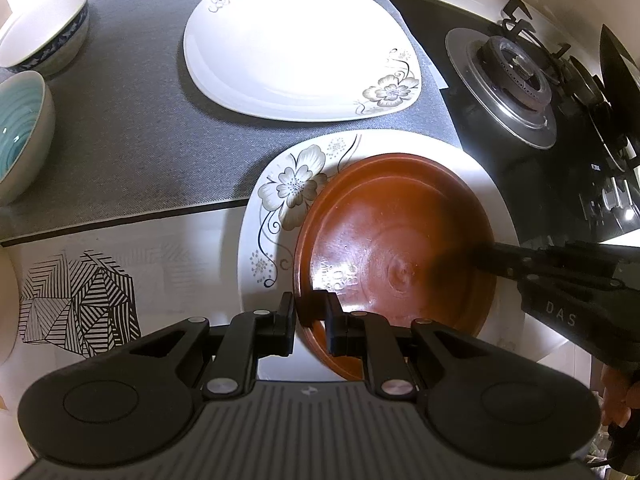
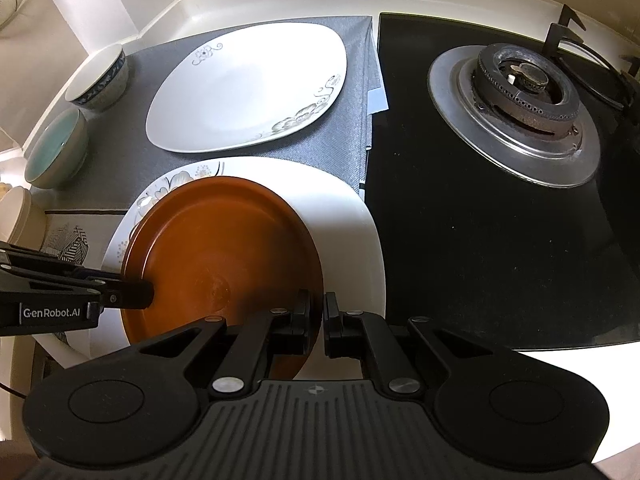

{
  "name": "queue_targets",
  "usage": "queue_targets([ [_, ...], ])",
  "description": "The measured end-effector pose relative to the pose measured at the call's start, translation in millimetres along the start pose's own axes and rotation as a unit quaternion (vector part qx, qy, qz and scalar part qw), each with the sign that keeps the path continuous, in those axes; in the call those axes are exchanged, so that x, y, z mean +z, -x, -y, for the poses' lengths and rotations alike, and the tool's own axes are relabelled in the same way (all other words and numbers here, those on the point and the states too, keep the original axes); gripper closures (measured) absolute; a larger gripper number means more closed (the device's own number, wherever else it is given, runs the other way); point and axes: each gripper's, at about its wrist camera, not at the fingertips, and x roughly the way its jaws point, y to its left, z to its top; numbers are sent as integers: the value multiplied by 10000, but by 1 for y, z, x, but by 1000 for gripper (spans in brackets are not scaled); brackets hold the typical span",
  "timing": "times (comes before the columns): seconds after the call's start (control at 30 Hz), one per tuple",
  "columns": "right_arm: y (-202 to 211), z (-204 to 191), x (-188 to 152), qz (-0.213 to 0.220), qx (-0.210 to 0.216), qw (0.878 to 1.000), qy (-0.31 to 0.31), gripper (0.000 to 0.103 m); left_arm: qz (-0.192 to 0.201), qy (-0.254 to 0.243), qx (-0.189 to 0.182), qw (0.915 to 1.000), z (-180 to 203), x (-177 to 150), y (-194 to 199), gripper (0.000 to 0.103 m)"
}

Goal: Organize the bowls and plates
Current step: 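Lift the terracotta plate with both tools and lower it onto the round floral plate, then open both tools to release the terracotta plate and withdraw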

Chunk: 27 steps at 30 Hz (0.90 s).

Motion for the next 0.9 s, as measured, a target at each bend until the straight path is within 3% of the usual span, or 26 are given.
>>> queue_targets([
  [0.07, -1, 0, 0, -54, 44, 10000, 6, 96, 99, -16, 5, 9999, 0, 0, 5, 83],
  [0.13, -2, -1, 0, -123, 45, 9999, 18, 95, 263, -36, 14, 9996, -1, 0, 11, 70],
  [0.2, -2, -3, -1, -142, 2, 9999, 69, 93, 446, -54, 53, 9990, -2, 1, 20, 41],
  [0.3, 5, -4, 1, -81, -54, 9999, 85, 90, 728, -89, 23, 9973, -4, 3, 33, 18],
  [0.37, 9, -3, 3, -70, -21, 10000, 25, 69, 903, -75, 25, 9959, -6, 4, 41, 17],
  [0.4, 12, -2, 4, -57, 8, 10000, -26, 50, 944, -51, 42, 9955, -7, 5, 43, 15],
  [0.43, 14, -2, 6, -18, 11, 10000, -76, 44, 969, -2, 66, 9953, -8, 7, 45, 14],
  [0.5, 20, -4, 9, 61, -4, 9999, -87, 41, 990, 118, 116, 9950, -10, 10, 48, 7],
  [0.63, 31, -16, 15, 223, 9, 9998, -14, 23, 1087, 319, 177, 9934, -14, 14, 55, 0],
  [0.9, 43, -38, 22, 429, 51, 9981, 441, 18, 1065, 712, 366, 9911, -30, 15, 65, 0],
])
